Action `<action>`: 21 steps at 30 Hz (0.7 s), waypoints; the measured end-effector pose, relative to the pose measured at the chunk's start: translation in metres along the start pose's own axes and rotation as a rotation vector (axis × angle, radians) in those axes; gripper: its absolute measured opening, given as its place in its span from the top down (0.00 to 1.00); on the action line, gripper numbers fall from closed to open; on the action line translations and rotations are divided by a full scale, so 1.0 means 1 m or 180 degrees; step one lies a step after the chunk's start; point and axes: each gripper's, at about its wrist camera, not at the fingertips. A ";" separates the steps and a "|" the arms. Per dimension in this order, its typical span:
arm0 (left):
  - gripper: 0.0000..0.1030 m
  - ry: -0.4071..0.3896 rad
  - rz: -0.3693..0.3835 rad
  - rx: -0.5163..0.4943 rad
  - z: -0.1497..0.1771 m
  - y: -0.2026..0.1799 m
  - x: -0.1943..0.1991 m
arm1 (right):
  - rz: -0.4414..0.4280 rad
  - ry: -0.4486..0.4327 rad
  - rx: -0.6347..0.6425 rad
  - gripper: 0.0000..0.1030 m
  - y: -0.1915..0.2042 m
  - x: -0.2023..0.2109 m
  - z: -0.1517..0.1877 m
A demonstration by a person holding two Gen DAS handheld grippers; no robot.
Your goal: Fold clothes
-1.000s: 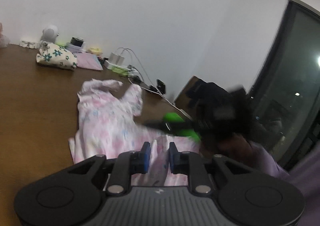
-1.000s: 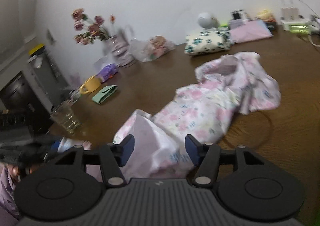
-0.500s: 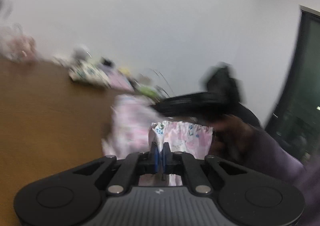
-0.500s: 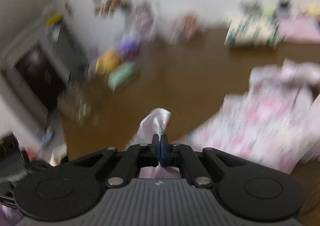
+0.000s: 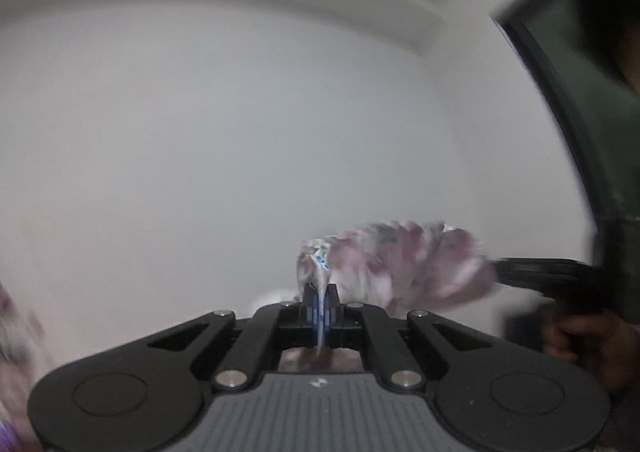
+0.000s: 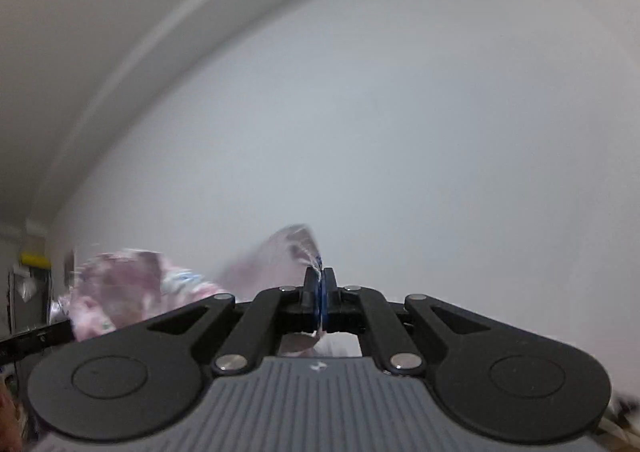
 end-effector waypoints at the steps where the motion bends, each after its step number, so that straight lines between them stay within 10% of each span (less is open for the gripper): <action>1: 0.98 0.0308 0.0153 0.0153 0.027 -0.008 0.001 | 0.0128 0.0405 -0.0013 0.99 -0.011 0.007 0.026; 5: 0.98 0.1529 0.0249 0.0846 0.138 -0.023 0.006 | 0.0591 0.1945 -0.0387 0.98 -0.064 0.030 0.127; 7: 0.95 0.1710 0.0240 0.1003 0.158 -0.024 0.016 | 0.0578 0.2332 -0.0431 0.94 -0.070 0.045 0.155; 11: 0.79 0.1666 0.0216 0.0889 0.151 -0.023 0.006 | 0.0235 0.2483 0.0119 0.49 -0.045 0.063 0.163; 15: 0.62 0.1396 0.0464 0.0881 0.130 -0.019 0.004 | 0.0140 0.2381 0.0131 0.47 -0.042 0.056 0.157; 21: 0.46 0.0924 0.0159 0.0892 0.090 0.012 -0.004 | 0.0111 0.2469 0.0167 0.47 -0.034 0.028 0.175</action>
Point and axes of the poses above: each gripper's, at about its wrist camera, not at the fingertips, and x roughly against the way its jaws point, y to its left, z to its underside, and after that the axes turned 3 degrees about -z, right-handed
